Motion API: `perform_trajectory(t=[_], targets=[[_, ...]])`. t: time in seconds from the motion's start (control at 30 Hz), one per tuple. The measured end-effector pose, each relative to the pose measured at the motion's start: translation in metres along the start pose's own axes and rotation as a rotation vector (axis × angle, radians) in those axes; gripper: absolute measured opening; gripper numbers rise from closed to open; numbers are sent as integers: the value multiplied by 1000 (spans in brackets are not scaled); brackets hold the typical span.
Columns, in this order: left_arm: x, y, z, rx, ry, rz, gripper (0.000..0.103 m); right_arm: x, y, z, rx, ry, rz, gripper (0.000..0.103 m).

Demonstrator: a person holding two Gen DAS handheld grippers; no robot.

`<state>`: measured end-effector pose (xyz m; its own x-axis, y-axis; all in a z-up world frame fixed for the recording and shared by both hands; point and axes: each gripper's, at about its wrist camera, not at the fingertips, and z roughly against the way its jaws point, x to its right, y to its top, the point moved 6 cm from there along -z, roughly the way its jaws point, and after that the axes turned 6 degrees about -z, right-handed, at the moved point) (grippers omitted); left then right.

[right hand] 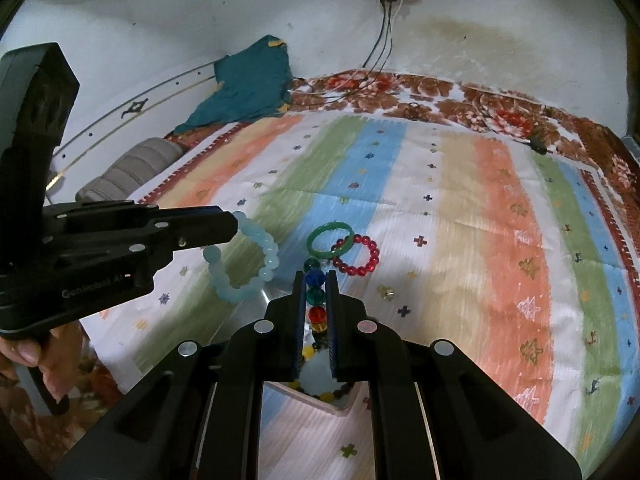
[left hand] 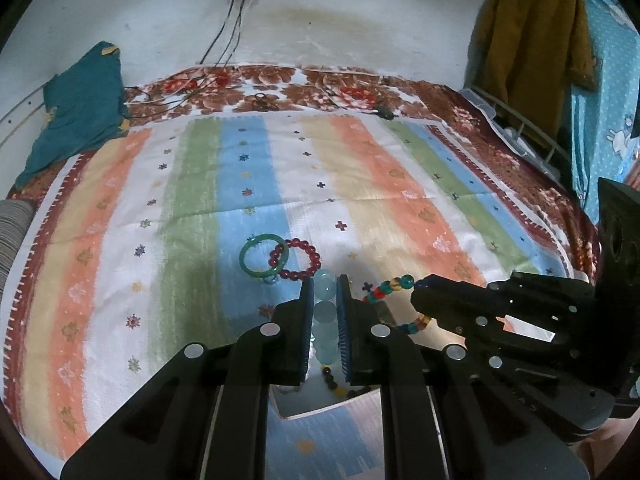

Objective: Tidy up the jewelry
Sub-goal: 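Lift both held bracelets and carry them back over the silver tin, then open both tools to drop the bracelets into the silver tin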

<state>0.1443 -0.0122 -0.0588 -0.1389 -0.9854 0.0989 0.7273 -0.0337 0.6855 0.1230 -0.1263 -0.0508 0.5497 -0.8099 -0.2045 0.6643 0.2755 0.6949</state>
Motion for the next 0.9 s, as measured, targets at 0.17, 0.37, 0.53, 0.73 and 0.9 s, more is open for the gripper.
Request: perform_trajectory(t=[0.17, 0.37, 0.53, 0.73, 0.9], targets=[[-1, -5, -2, -26, 1, 16, 11, 1, -4, 1, -13, -7, 0, 11], [-19, -10, 8, -27, -14, 105, 28, 16, -7, 8, -24, -24, -53, 40], [-27, -14, 6, -45, 6, 121, 36, 28, -4, 10, -17, -37, -96, 49], [-28, -14, 4, -51, 19, 111, 42, 34, 0, 6, -24, -40, -113, 53], [-31, -15, 0, -61, 42, 105, 48, 36, 2, 4, -25, -45, -116, 54]])
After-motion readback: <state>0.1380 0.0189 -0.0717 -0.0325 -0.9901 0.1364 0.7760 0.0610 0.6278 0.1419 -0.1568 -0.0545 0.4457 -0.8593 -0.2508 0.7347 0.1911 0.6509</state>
